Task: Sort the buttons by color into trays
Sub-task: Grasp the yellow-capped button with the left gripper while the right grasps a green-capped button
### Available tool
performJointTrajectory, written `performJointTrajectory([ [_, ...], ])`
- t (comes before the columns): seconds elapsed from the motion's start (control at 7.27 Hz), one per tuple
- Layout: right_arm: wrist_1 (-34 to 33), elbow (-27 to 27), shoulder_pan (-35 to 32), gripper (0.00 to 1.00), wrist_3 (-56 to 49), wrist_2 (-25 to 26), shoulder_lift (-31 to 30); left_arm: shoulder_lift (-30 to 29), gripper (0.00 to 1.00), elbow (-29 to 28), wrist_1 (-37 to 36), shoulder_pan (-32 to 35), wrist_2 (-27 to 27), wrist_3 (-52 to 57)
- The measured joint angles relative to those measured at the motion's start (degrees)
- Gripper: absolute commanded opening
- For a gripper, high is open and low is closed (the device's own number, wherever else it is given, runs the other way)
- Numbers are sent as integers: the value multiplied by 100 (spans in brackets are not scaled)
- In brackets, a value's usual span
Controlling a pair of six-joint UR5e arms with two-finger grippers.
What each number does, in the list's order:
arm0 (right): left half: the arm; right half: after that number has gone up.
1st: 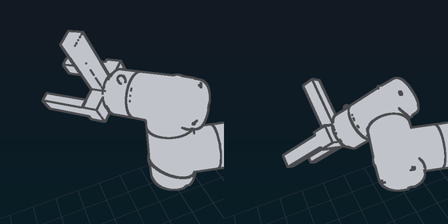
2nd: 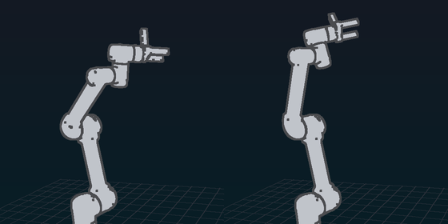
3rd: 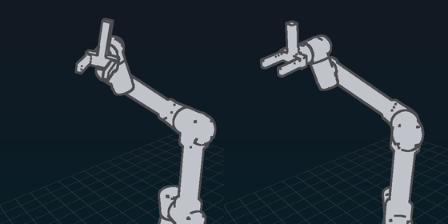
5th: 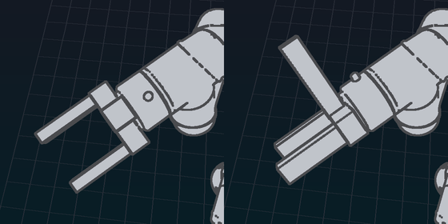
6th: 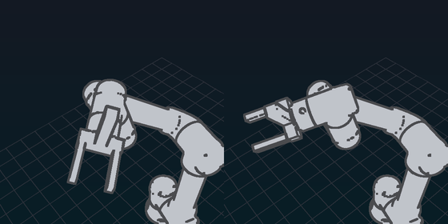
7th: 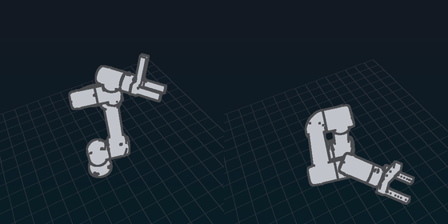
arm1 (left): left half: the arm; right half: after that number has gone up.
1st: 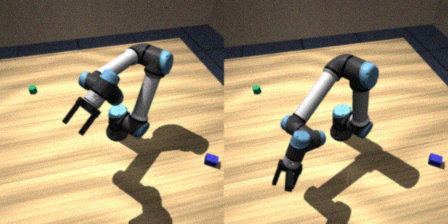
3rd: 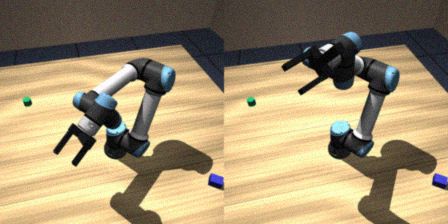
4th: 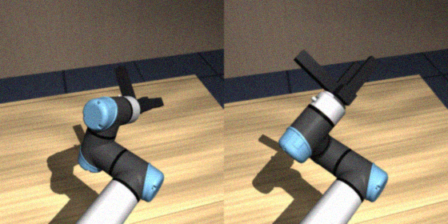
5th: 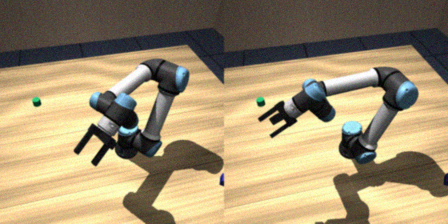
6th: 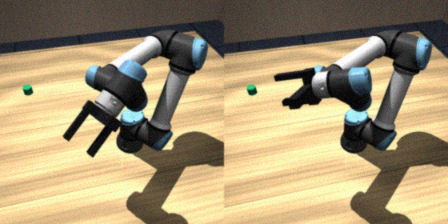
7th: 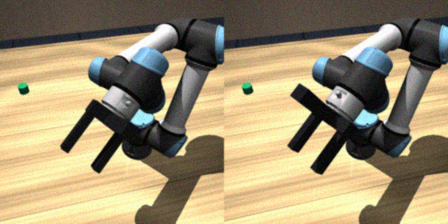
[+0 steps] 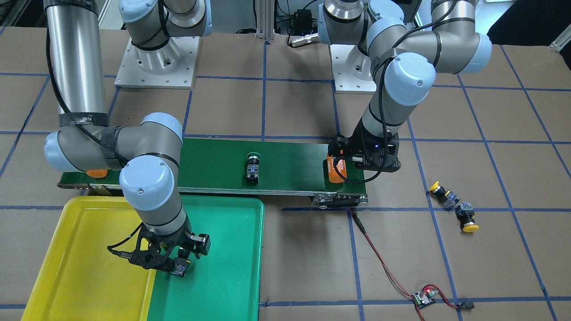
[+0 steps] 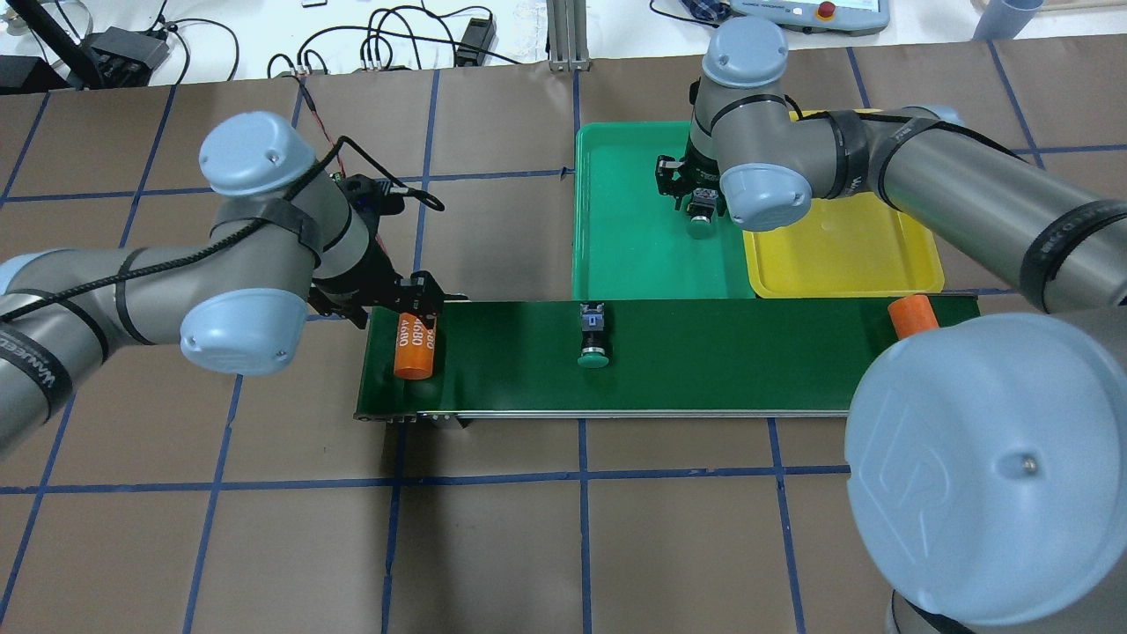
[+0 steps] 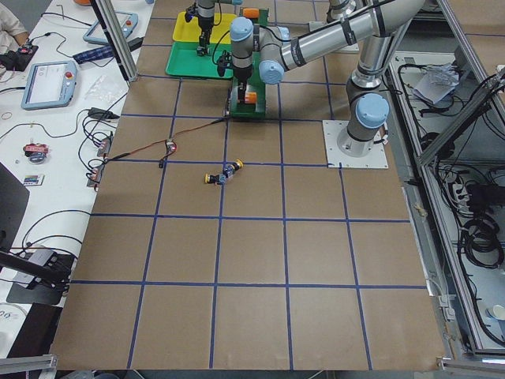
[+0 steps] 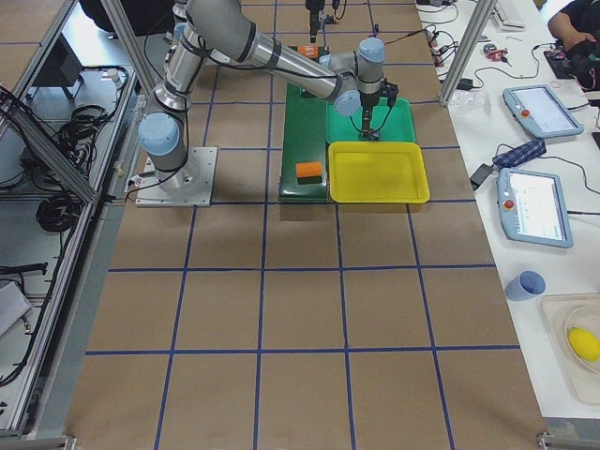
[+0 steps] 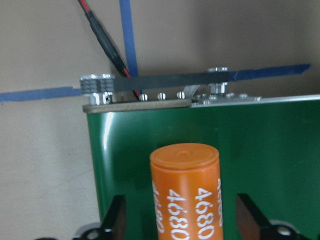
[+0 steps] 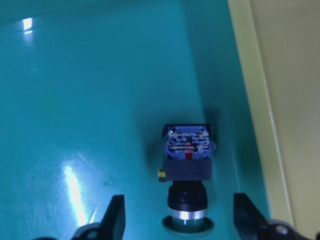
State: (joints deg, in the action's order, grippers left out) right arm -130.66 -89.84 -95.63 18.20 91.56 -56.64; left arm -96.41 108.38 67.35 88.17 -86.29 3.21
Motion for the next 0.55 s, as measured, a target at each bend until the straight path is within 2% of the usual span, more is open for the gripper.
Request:
performJointTrajectory([
  [0.28, 358, -14, -8, 100, 7, -2, -256, -127, 100, -823, 1123, -895, 176, 49],
  [0.41, 850, -60, -14, 100, 8, 6, -584, -246, 100, -795, 1141, -1290, 279, 57],
  [0.55, 1297, -230, -1, 100, 3, 33, -965, -407, 100, -596, 776, -1594, 299, 69],
])
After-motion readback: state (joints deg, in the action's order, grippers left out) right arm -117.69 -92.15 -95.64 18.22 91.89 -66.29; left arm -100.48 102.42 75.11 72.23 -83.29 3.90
